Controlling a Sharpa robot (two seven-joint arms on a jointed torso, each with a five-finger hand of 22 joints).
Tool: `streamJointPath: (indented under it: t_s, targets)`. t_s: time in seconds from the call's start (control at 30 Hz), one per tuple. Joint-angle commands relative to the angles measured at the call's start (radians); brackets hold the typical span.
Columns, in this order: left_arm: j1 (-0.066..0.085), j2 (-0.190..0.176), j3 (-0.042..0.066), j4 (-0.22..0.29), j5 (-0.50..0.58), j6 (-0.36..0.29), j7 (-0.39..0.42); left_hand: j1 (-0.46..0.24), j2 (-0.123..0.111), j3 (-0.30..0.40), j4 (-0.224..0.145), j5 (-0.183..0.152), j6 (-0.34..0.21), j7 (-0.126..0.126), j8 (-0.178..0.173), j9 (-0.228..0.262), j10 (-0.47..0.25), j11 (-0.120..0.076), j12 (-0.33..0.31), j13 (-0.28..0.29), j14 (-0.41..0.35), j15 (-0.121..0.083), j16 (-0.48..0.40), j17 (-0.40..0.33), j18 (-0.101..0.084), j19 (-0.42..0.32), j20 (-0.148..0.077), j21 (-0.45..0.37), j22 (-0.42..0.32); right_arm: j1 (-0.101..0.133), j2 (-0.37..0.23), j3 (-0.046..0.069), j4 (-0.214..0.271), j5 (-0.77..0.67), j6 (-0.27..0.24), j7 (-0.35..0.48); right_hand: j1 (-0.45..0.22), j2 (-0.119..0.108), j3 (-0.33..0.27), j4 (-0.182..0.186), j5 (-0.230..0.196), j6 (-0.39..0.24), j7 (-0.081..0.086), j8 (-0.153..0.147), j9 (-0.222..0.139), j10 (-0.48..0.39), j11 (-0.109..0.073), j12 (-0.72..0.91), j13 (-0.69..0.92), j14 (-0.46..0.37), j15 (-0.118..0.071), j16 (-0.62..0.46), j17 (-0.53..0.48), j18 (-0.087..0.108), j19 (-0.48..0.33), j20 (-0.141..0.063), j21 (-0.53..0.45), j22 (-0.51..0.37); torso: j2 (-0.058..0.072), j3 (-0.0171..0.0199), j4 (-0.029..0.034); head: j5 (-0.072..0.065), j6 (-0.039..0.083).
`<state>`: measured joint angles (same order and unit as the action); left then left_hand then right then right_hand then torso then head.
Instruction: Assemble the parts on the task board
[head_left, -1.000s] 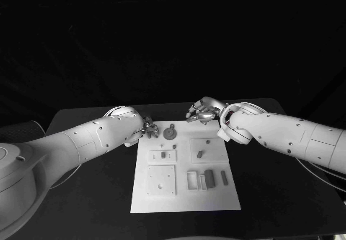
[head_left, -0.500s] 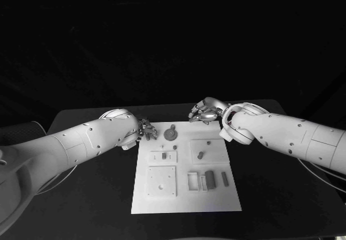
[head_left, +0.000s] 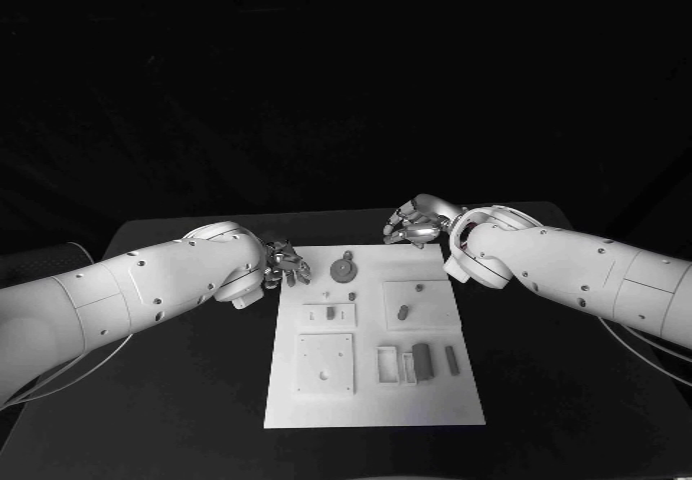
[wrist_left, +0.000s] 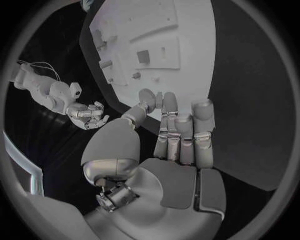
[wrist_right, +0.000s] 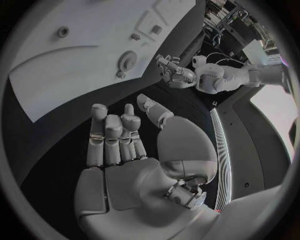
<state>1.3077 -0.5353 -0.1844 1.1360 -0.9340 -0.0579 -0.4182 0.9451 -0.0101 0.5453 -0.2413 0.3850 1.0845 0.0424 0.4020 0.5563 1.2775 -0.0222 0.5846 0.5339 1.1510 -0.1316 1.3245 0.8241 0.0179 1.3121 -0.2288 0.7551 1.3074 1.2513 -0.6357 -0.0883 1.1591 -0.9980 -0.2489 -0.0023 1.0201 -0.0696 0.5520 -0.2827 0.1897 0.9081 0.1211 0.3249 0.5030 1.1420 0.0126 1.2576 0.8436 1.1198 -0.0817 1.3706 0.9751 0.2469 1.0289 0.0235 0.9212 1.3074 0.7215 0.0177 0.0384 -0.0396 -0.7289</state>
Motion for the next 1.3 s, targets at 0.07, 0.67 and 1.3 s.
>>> streamJointPath:
  t_s: [0.07, 0.67, 1.3]
  targets:
    - [0.005, -0.021, 0.000, 0.058, 0.012, -0.046, -0.037, 0.023, 0.012, 0.008, -0.015, 0.007, 0.025, 0.005, 0.024, 0.073, 0.044, -0.034, 0.008, 0.002, 0.024, -0.029, 0.007, 0.003, 0.073, 0.013, -0.018, 0.006, 0.023, 0.000, 0.000, 0.000, 0.001, 0.001, 0.013, 0.011, -0.010, 0.000, 0.003, 0.000, 0.006, 0.003, 0.007, -0.006, 0.002, -0.005, 0.003, -0.001, 0.002, 0.001, -0.006, 0.002, -0.001, 0.015, 0.005, -0.001, -0.006, 0.010, -0.001, 0.0015, 0.0014, 0.003, -0.002]
    - [0.004, -0.084, -0.053, 0.212, 0.011, -0.145, -0.105, 0.014, 0.002, 0.005, -0.009, 0.076, 0.039, -0.004, 0.040, 0.089, 0.056, -0.043, 0.027, 0.015, 0.038, -0.038, 0.020, 0.017, 0.072, 0.022, -0.026, 0.028, 0.022, 0.000, -0.007, 0.000, 0.009, 0.001, 0.018, 0.008, -0.011, 0.000, 0.003, 0.001, 0.006, 0.003, 0.007, -0.007, 0.002, -0.005, 0.003, -0.001, 0.001, 0.001, -0.006, 0.001, -0.001, 0.015, 0.004, 0.000, -0.006, 0.010, -0.002, 0.0024, 0.0014, 0.014, -0.013]
    - [-0.008, -0.075, -0.054, 0.218, -0.017, -0.105, -0.125, 0.010, -0.001, 0.004, -0.006, 0.077, 0.039, -0.006, 0.046, 0.091, 0.057, -0.044, 0.033, 0.019, 0.041, -0.040, 0.023, 0.020, 0.071, 0.024, -0.027, 0.033, 0.022, 0.000, -0.008, 0.000, 0.015, 0.001, 0.018, 0.008, -0.011, 0.000, 0.004, 0.000, 0.006, 0.003, 0.007, -0.007, 0.003, -0.005, 0.003, -0.001, 0.001, 0.001, -0.006, 0.001, -0.001, 0.015, 0.004, 0.000, -0.006, 0.010, 0.000, 0.0013, 0.0005, 0.017, -0.025]
